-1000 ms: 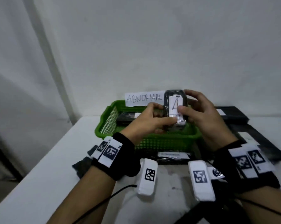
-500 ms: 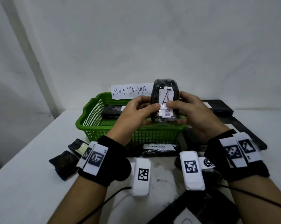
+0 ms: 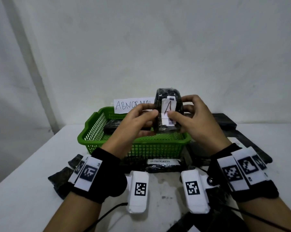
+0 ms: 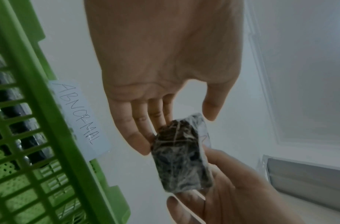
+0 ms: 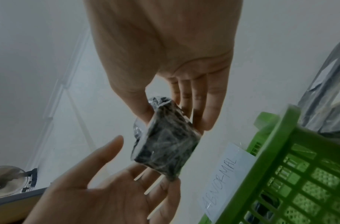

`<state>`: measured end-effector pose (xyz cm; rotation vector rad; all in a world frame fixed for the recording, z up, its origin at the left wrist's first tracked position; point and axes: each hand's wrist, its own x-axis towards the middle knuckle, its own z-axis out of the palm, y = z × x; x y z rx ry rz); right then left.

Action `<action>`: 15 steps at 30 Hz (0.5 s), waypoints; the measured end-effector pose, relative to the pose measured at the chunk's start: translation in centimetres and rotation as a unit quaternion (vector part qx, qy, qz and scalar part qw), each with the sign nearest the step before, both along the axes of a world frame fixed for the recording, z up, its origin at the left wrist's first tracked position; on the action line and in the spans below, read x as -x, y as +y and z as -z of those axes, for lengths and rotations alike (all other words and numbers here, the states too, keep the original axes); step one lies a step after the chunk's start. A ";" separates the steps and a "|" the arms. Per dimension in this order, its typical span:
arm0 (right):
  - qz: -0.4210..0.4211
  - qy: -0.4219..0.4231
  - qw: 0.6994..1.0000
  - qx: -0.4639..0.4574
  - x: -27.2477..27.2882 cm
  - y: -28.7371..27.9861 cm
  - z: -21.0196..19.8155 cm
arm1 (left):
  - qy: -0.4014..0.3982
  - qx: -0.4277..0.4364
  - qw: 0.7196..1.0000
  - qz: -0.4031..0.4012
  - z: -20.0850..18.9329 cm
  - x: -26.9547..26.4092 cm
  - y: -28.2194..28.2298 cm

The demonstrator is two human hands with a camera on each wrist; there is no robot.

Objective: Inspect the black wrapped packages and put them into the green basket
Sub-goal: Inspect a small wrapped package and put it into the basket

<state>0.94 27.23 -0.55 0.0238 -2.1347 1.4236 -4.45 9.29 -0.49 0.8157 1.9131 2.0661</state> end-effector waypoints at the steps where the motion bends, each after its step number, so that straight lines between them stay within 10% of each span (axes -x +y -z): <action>1: 0.019 0.007 1.000 -0.016 -0.2 0.0 -0.1 | 0.001 -0.009 1.000 0.012 -0.1 0.0 -0.2; 15: -0.029 0.036 0.996 0.075 -0.7 -0.4 -1.2 | 0.150 0.025 0.988 0.038 -0.8 -1.0 -0.6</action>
